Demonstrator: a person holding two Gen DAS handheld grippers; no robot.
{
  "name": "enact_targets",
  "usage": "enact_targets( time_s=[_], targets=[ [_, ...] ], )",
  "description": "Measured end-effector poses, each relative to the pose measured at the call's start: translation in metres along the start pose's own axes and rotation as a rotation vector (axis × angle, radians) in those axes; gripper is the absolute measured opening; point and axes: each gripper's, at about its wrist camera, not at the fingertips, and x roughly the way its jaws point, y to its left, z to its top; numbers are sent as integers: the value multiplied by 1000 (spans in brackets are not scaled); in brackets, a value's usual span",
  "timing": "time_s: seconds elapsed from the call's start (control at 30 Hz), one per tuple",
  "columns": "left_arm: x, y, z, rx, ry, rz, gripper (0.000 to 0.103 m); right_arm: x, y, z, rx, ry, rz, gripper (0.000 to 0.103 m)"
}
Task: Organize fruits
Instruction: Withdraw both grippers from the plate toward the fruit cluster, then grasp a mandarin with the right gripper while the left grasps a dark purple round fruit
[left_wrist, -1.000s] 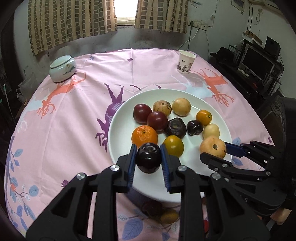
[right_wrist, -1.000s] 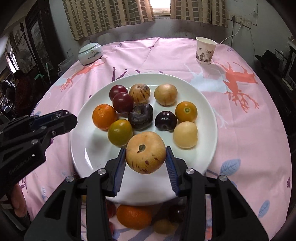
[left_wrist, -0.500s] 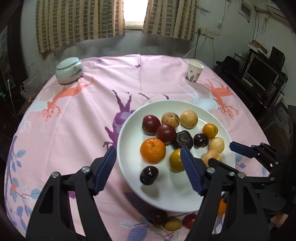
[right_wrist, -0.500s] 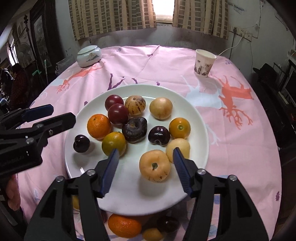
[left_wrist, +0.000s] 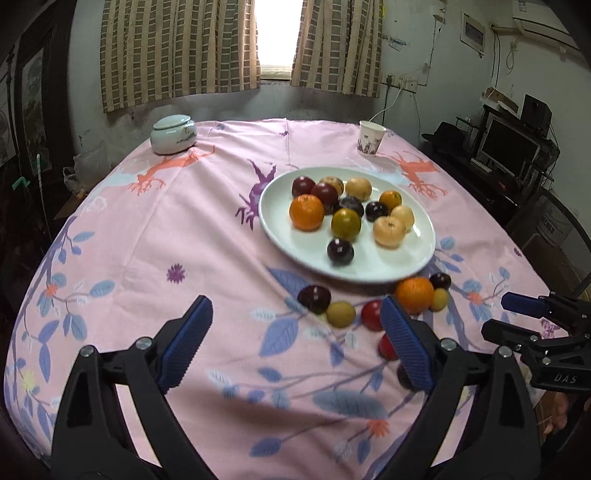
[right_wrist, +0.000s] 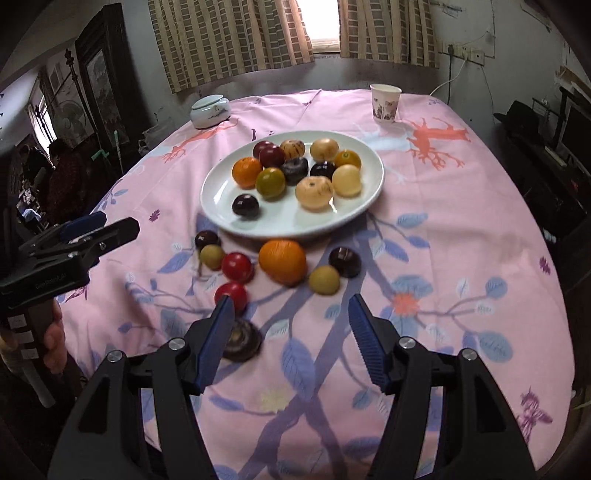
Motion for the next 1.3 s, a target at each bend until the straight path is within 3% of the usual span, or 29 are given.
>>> enact_targets(
  time_s=[0.2, 0.33, 0.4, 0.63, 0.7, 0.73, 0.77, 0.87, 1.03, 1.3],
  targets=[
    [6, -2, -35, 29, 64, 28, 94, 10, 14, -17, 21, 21, 36, 65],
    [5, 3, -40, 17, 67, 27, 94, 21, 29, -1, -42, -43, 16, 65],
    [4, 5, -41, 11, 66, 25, 94, 37, 29, 11, -60, -31, -37, 65],
    [0, 7, -43, 17, 58, 1, 94, 86, 20, 36, -37, 49, -57, 65],
    [-1, 2, -43, 25, 59, -19, 94, 96, 22, 36, -44, 76, -50, 57],
    [-1, 0, -43, 30, 60, -27, 94, 97, 22, 37, -46, 64, -64, 43],
    [-1, -4, -43, 39, 62, -35, 94, 97, 23, 38, -53, 69, -72, 43],
    [0, -17, -44, 63, 71, -51, 94, 79, 18, 35, 1, 48, -27, 43],
    [4, -47, -48, 127, 88, -85, 94, 28, 6, 10, 9, -26, -67, 43],
    [22, -91, -54, 221, 108, -103, 93, 9, -43, -45, 119, 21, -81, 43]
  ],
)
